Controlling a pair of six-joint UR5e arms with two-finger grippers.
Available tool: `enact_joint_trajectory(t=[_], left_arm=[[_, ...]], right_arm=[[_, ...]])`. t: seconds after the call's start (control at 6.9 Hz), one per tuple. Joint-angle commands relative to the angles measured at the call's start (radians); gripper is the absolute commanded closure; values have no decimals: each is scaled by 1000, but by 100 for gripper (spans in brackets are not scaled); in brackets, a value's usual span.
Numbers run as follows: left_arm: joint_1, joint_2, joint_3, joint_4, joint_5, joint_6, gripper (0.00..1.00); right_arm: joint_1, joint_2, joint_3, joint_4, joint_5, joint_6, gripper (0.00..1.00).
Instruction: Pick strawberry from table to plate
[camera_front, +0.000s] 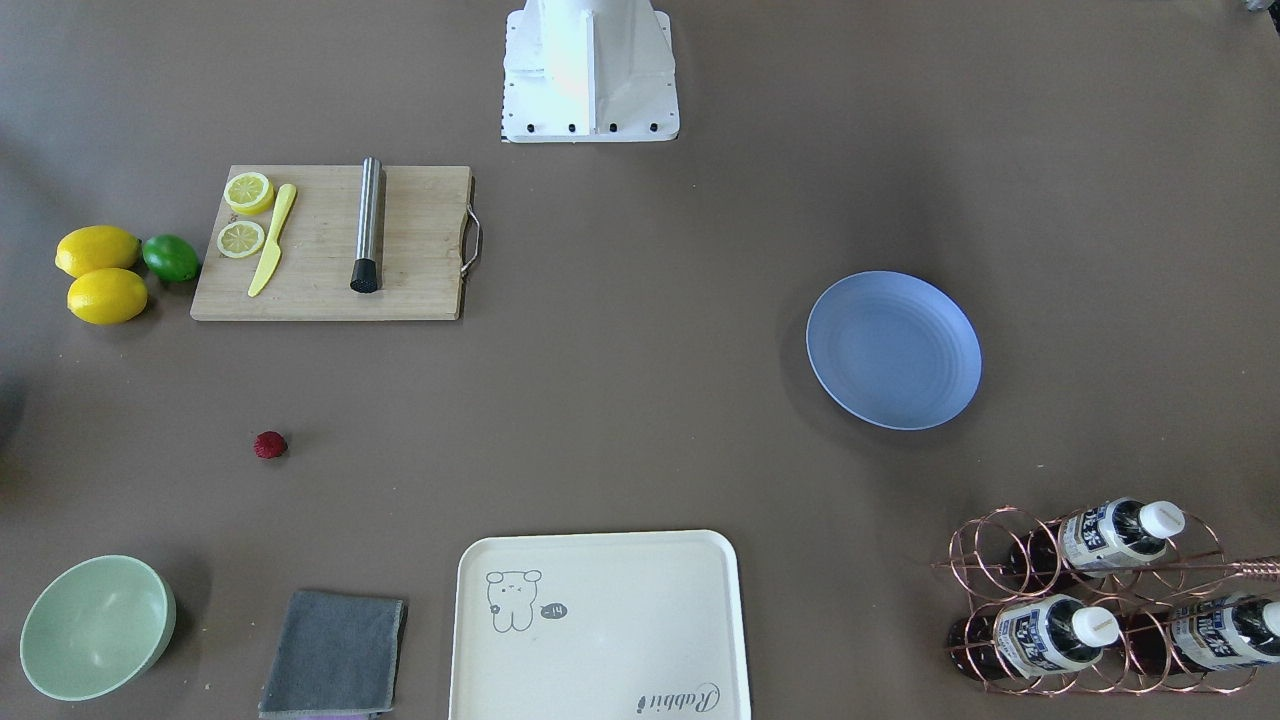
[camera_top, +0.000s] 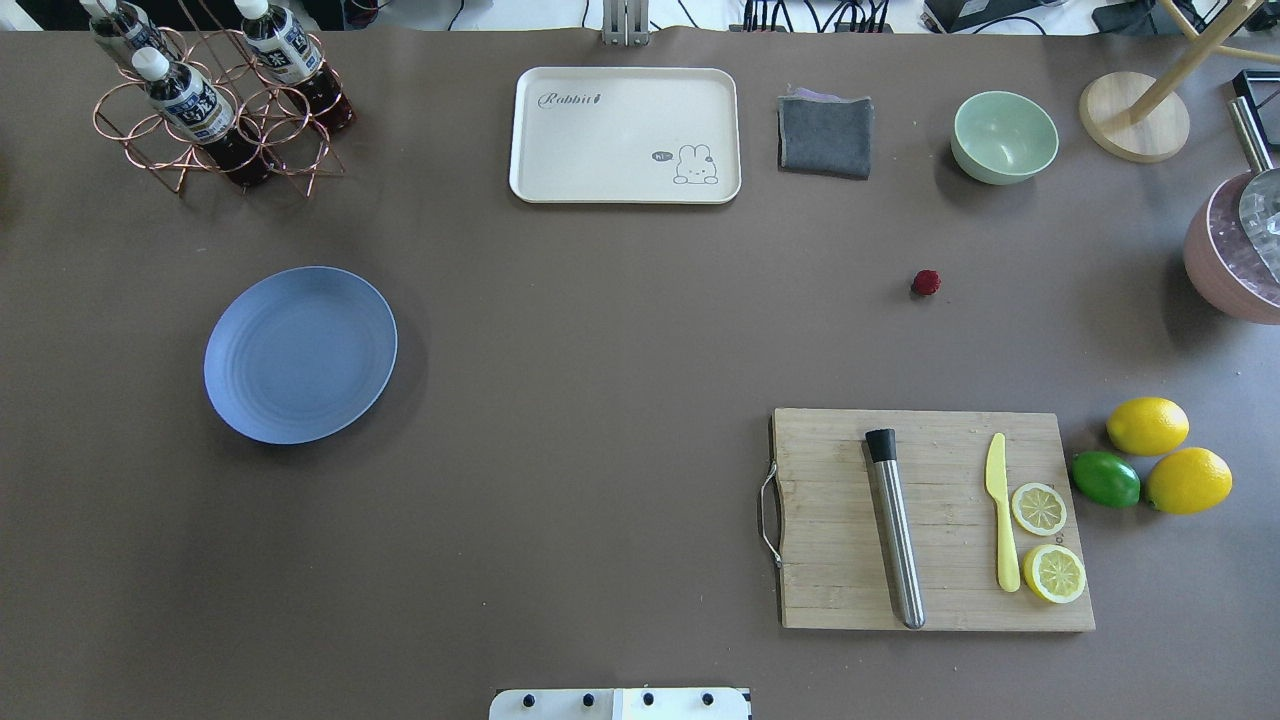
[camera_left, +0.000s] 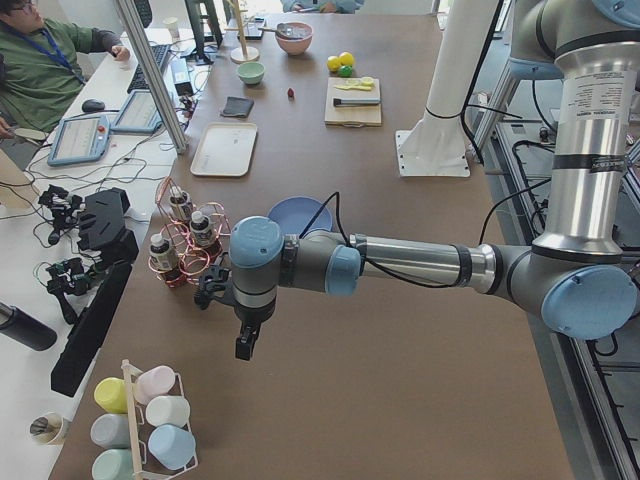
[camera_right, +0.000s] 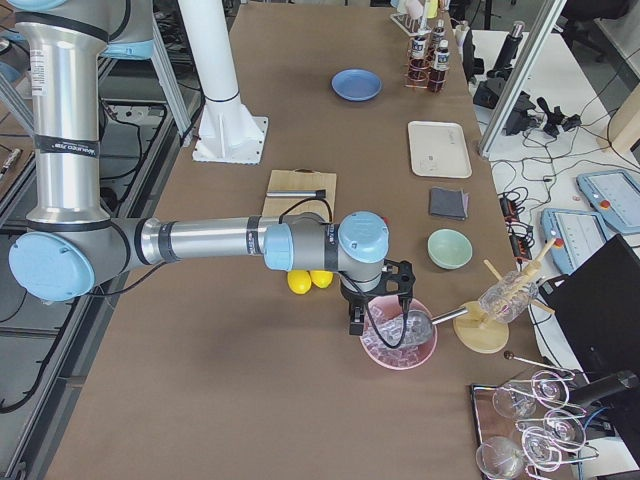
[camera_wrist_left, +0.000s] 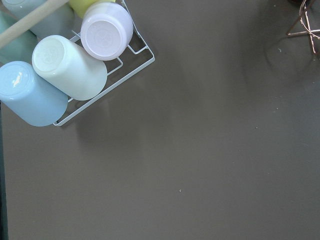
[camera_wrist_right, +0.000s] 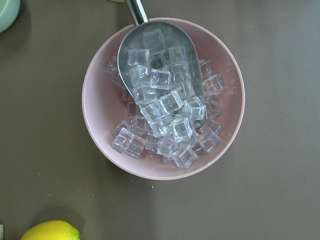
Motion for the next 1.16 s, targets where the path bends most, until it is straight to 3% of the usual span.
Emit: enact_joint_trajectory(t=[0.0, 1.01], left_arm=[[0, 0, -1, 0, 0, 0, 2], [0, -8, -7, 8, -23, -2, 2]], right_arm=[[0, 0, 0, 0, 1, 0, 0], [0, -6, 2, 0, 4, 0, 0]])
